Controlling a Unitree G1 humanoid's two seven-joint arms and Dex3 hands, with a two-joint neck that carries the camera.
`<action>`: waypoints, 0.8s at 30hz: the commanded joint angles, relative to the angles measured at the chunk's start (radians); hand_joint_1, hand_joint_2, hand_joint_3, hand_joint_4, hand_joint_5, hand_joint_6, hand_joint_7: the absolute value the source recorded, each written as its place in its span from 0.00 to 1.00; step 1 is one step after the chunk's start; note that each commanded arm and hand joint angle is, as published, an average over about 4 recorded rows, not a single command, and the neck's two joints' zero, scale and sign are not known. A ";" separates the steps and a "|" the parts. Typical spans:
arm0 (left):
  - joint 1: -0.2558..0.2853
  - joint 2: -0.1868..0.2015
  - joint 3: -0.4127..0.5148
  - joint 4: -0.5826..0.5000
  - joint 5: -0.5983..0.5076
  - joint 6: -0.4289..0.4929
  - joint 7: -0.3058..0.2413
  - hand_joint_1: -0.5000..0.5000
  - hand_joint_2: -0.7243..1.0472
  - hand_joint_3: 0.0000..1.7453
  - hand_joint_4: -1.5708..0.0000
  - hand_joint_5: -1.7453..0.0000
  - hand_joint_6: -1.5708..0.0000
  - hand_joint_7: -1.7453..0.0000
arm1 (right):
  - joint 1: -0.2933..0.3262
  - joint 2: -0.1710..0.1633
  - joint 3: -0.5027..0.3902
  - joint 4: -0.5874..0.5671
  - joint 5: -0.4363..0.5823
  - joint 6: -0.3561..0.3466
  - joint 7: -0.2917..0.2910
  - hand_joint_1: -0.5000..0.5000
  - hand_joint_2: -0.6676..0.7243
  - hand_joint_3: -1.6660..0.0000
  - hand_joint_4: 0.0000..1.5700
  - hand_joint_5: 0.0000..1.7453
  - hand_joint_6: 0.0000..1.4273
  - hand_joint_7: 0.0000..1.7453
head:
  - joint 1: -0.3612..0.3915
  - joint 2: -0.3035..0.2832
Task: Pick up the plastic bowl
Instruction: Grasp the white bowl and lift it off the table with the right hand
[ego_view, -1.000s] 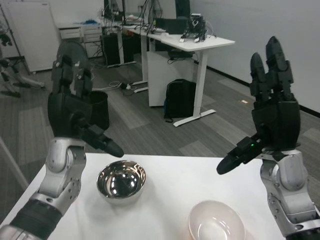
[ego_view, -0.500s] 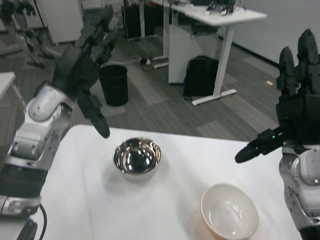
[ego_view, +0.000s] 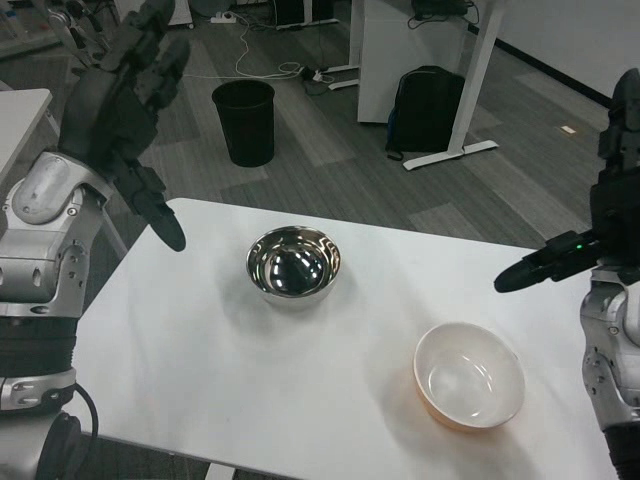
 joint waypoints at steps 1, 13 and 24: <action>0.072 -0.036 0.062 -0.036 0.015 0.003 -0.006 0.00 0.00 0.05 1.00 1.00 1.00 1.00 | 0.008 0.009 -0.006 0.012 -0.004 -0.005 0.007 0.08 0.95 1.00 0.00 0.00 0.00 0.00 | -0.022 -0.016; 0.134 -0.127 0.043 0.016 0.015 -0.035 -0.008 0.00 0.00 0.03 1.00 1.00 1.00 1.00 | 0.089 -0.119 -0.054 -0.303 -0.086 0.491 0.303 0.04 0.89 1.00 0.00 0.00 0.00 0.00 | -0.258 -0.070; 0.068 -0.131 -0.061 0.161 -0.028 -0.110 -0.007 0.00 0.00 0.05 1.00 1.00 1.00 1.00 | 0.121 -0.241 -0.049 -0.533 -0.137 0.759 0.401 0.04 0.86 1.00 0.00 0.00 0.00 0.00 | -0.516 -0.090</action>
